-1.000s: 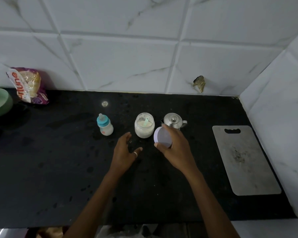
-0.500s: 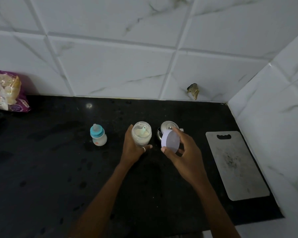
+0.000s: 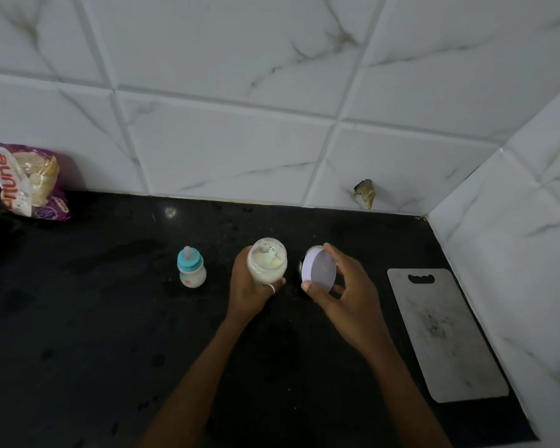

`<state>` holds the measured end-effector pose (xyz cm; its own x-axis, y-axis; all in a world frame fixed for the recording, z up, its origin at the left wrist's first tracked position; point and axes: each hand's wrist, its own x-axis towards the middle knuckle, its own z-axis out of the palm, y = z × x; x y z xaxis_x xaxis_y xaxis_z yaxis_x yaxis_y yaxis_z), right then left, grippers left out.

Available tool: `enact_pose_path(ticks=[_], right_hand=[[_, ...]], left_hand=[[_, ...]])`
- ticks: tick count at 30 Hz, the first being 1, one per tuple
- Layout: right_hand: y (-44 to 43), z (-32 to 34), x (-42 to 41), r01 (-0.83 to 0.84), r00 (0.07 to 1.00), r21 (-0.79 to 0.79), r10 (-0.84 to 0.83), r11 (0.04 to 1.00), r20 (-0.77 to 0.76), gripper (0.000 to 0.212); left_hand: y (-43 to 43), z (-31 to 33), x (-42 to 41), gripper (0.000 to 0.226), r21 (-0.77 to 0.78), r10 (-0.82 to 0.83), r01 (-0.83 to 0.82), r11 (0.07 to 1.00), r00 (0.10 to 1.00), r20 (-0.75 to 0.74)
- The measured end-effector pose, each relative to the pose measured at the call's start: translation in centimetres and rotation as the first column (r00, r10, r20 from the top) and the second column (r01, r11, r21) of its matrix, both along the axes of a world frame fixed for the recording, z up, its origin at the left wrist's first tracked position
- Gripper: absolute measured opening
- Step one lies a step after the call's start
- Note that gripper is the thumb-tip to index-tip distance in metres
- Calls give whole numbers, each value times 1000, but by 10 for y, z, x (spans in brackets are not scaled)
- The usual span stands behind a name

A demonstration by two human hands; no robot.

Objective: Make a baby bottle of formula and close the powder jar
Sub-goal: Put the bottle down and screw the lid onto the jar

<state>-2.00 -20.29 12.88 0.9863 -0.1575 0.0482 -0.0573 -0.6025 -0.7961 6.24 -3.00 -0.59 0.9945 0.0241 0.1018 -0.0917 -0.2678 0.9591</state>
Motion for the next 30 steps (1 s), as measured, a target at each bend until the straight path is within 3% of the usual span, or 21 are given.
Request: enact_pose_path(ticks=[6,12,19,23,27,30], right_hand=[[18,42,20,-105,991,-6,105,994,83,76],[29,113,43,-322,934,-79,330,943,137,78],[40,197,59,-478,804,-255,535,841,259,78],[47,215,65,-545,749,-404,643,734,157,75],[54,225,66,-615,712,-497,702,613,-16,75],[59,230,68,-637,702,-543,703,547,-115,77]], left_hand=[[32,70,10,78,-54,8,-2,999,995,102],[57,150,-4,56,11,-137,138,990,971,197],[76,202,-22,74,121,-147,117,986,949,279],[82,213,-14,63,161,-164,129,978,958,233],[82,222,-11,75,201,-167,121,972,958,232],[77,229,-8,60,215,-178,128,968,956,233]])
